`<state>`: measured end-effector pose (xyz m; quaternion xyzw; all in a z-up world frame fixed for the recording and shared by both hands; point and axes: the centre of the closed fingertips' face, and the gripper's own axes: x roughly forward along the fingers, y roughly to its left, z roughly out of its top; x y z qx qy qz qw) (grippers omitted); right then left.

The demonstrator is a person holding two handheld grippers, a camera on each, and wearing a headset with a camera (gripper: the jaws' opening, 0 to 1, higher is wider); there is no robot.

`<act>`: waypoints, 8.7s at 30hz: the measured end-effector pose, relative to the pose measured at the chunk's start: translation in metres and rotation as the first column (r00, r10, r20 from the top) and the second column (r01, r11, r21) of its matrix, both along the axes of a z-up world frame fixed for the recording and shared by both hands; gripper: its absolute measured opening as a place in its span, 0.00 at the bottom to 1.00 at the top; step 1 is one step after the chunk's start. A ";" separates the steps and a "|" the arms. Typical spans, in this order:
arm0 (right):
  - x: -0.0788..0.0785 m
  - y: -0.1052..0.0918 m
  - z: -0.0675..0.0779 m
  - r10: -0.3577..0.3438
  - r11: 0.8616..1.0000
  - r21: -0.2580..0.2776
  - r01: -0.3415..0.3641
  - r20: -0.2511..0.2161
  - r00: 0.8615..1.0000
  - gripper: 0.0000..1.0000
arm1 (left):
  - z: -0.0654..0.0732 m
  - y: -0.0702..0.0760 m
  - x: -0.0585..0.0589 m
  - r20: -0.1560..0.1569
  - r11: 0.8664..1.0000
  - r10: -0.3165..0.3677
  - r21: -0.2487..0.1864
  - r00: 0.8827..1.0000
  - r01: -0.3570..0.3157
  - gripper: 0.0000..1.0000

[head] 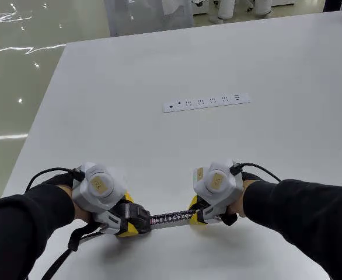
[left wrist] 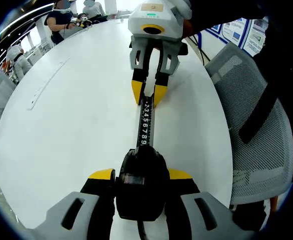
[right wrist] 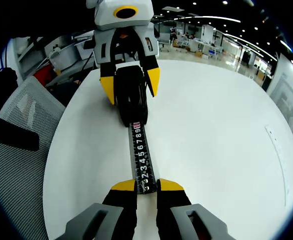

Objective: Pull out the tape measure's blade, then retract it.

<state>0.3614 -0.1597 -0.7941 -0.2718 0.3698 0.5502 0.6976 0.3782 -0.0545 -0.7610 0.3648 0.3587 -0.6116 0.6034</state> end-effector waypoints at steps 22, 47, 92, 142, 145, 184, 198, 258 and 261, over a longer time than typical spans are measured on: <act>-0.002 -0.015 0.002 -0.018 1.000 0.001 0.018 -0.005 1.000 0.09 | 0.000 0.001 0.000 0.001 1.000 0.003 -0.002 1.000 -0.003 0.33; -0.003 -0.027 0.004 -0.017 1.000 -0.010 0.017 -0.005 1.000 0.09 | 0.001 0.000 0.001 0.000 1.000 0.007 -0.003 1.000 -0.007 0.33; -0.004 -0.049 0.003 -0.031 0.999 -0.022 0.030 -0.013 0.999 0.09 | 0.000 0.000 0.001 0.002 1.000 0.007 0.006 1.000 -0.007 0.33; -0.008 -0.074 0.004 -0.052 0.998 -0.035 0.052 -0.014 0.999 0.09 | 0.000 0.000 0.000 0.007 1.000 0.005 0.006 1.000 -0.005 0.33; -0.008 -0.076 0.004 -0.055 0.998 -0.033 0.055 -0.016 0.998 0.09 | 0.000 0.000 0.000 0.007 1.000 0.005 0.006 1.000 -0.005 0.33; -0.011 -0.097 0.002 -0.075 0.997 -0.035 0.074 -0.020 0.997 0.09 | -0.001 0.000 0.000 0.002 1.000 0.012 -0.004 1.000 -0.012 0.34; -0.011 -0.103 0.004 -0.083 0.996 -0.035 0.083 -0.024 0.996 0.09 | 0.000 -0.001 0.000 0.001 1.000 0.013 -0.004 1.000 -0.013 0.34; -0.016 -0.127 0.003 -0.088 0.995 -0.056 0.086 -0.033 0.996 0.09 | 0.000 0.000 0.000 0.003 1.000 0.019 -0.002 1.000 -0.019 0.34; -0.016 -0.129 0.004 -0.091 0.995 -0.056 0.089 -0.034 0.995 0.09 | -0.001 0.000 0.000 0.004 1.000 0.019 -0.001 1.000 -0.019 0.34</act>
